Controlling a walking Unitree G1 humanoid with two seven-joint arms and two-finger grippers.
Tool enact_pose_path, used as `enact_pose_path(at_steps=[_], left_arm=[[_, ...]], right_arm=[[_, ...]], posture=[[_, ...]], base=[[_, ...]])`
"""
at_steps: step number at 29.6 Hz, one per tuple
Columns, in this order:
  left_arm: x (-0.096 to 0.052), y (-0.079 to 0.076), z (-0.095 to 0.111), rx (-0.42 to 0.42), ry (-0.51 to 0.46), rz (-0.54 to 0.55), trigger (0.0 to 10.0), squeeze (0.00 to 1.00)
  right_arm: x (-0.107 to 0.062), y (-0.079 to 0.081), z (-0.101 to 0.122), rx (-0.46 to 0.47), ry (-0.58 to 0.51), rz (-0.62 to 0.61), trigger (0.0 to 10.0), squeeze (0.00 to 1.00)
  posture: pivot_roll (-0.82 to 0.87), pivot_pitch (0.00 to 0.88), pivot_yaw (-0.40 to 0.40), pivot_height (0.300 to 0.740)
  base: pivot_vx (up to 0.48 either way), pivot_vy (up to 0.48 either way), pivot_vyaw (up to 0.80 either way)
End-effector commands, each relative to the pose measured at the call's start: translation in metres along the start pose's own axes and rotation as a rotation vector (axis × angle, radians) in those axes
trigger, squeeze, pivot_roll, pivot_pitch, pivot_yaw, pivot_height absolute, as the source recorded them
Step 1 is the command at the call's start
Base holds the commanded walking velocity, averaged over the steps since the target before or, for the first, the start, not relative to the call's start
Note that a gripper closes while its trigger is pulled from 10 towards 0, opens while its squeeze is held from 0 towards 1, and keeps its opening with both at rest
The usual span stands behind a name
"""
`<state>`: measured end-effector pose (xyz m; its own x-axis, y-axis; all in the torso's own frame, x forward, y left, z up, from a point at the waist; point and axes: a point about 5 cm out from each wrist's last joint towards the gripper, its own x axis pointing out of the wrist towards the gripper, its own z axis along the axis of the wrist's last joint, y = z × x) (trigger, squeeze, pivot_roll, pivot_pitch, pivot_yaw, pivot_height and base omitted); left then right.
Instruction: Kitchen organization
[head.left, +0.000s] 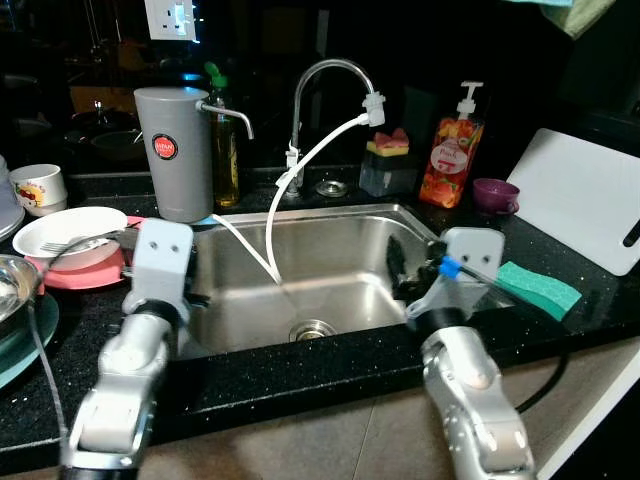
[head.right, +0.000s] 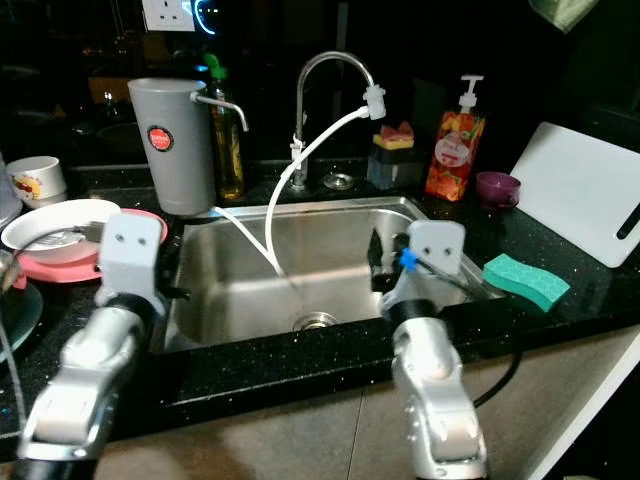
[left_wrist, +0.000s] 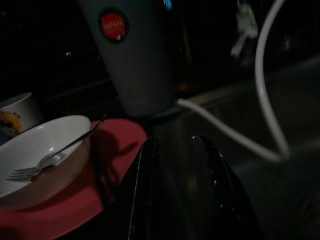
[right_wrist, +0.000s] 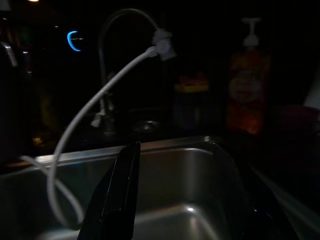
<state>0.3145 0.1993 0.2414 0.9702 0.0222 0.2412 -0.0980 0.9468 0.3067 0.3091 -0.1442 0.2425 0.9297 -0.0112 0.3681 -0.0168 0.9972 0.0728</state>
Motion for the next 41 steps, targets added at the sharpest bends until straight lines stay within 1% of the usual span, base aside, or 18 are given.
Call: enact_pose_path(at_steps=[1, 3, 5, 6, 7, 8, 12, 13, 15, 18, 19, 22, 26, 27, 32, 34, 35, 41], left_arm=[[-0.002, 0.008, 0.002, 0.047, 0.020, -0.012, 10.0, 0.00], [-0.004, 0.014, 0.002, 0.082, 0.038, -0.020, 10.0, 0.00], [-0.004, 0.028, 0.004, 0.248, 0.063, -0.059, 10.0, 0.00], [-0.003, 0.030, 0.004, 0.296, 0.067, -0.069, 10.0, 0.00], [-0.003, 0.030, 0.004, 0.296, 0.067, -0.069, 10.0, 0.00], [0.003, 0.037, 0.009, 0.392, 0.060, -0.073, 10.0, 0.00], [0.008, 0.042, 0.012, 0.435, 0.067, -0.060, 10.0, 0.00], [0.009, 0.044, 0.013, 0.434, 0.074, -0.046, 10.0, 1.00], [0.009, 0.045, 0.014, 0.428, 0.077, -0.037, 10.0, 1.00], [0.006, 0.043, 0.011, 0.522, 0.077, -0.018, 10.0, 1.00], [0.006, 0.043, 0.011, 0.522, 0.077, -0.018, 10.0, 1.00], [0.004, 0.048, 0.003, 0.574, 0.118, 0.020, 10.0, 1.00], [0.008, 0.052, -0.006, 0.613, 0.165, 0.013, 10.0, 0.99], [0.010, 0.051, -0.007, 0.619, 0.174, 0.000, 10.0, 0.00], [0.017, 0.056, -0.011, 0.621, 0.206, -0.002, 10.0, 0.00], [0.028, 0.059, -0.018, 0.610, 0.237, 0.011, 10.0, 0.00], [0.034, 0.058, -0.020, 0.638, 0.237, 0.005, 10.0, 0.00], [0.053, 0.061, -0.021, 0.686, 0.228, 0.024, 10.0, 0.00]], right_arm=[[0.000, -0.007, -0.005, -0.005, 0.026, -0.015, 10.0, 0.00], [-0.001, -0.010, -0.004, -0.015, 0.024, -0.017, 10.0, 0.00], [0.001, -0.016, 0.001, -0.036, 0.007, -0.033, 10.0, 0.00], [0.002, -0.017, 0.002, -0.040, 0.004, -0.042, 10.0, 0.00], [0.002, -0.017, 0.002, -0.040, 0.004, -0.042, 10.0, 0.00], [0.004, -0.016, 0.004, -0.011, -0.008, -0.052, 10.0, 0.00], [0.006, -0.011, 0.002, -0.008, -0.010, -0.027, 10.0, 0.00], [0.007, -0.007, 0.002, -0.003, -0.007, -0.016, 10.0, 0.00], [0.009, -0.001, 0.002, 0.013, -0.008, 0.007, 10.0, 0.00], [0.009, -0.001, 0.001, 0.014, -0.007, 0.007, 10.0, 0.00], [0.009, -0.001, 0.001, 0.014, -0.007, 0.007, 10.0, 0.00], [0.010, -0.001, 0.000, 0.030, -0.015, -0.005, 10.0, 0.00], [0.012, 0.003, -0.002, 0.042, -0.010, 0.003, 10.0, 0.00], [0.012, 0.004, -0.002, 0.045, -0.008, 0.009, 10.0, 0.00], [0.013, 0.009, -0.001, 0.046, -0.015, 0.031, 10.0, 0.00], [0.014, 0.006, -0.002, 0.052, -0.018, 0.017, 10.0, 0.00], [0.015, 0.006, -0.002, 0.056, -0.017, 0.008, 10.0, 0.00], [0.014, 0.014, -0.003, 0.061, -0.019, 0.027, 10.0, 0.00]], posture=[[0.10, 0.078, -0.073, 0.740], [0.10, 0.068, -0.068, 0.740], [0.10, 0.051, -0.064, 0.740], [0.10, 0.051, -0.064, 0.740], [0.10, 0.051, -0.064, 0.740], [0.14, 0.057, -0.067, 0.740], [0.14, 0.063, -0.067, 0.740], [0.13, 0.067, -0.073, 0.740], [0.14, 0.062, -0.077, 0.740], [0.15, 0.044, -0.073, 0.740], [0.15, 0.044, -0.073, 0.740], [0.16, 0.028, -0.067, 0.740], [0.16, 0.028, -0.067, 0.740], [0.16, 0.028, -0.067, 0.740], [0.17, 0.031, -0.075, 0.740], [0.17, 0.032, -0.072, 0.740], [0.18, 0.040, -0.073, 0.740], [0.16, 0.030, -0.055, 0.740]], base=[[0.000, 0.000, 0.00], [0.000, 0.000, 0.00], [0.000, 0.000, 0.00], [0.000, 0.000, 0.00], [0.000, 0.000, 0.00], [0.000, 0.000, 0.00], [0.000, 0.000, 0.00], [0.000, 0.000, 0.00], [0.000, 0.000, 0.00], [0.000, 0.000, 0.00], [0.000, 0.000, 0.00], [0.000, 0.000, 0.00], [0.000, 0.000, 0.00], [0.000, 0.000, 0.00], [0.000, 0.000, 0.00], [0.000, 0.000, 0.00], [0.000, 0.000, 0.00], [0.000, 0.000, 0.00]])
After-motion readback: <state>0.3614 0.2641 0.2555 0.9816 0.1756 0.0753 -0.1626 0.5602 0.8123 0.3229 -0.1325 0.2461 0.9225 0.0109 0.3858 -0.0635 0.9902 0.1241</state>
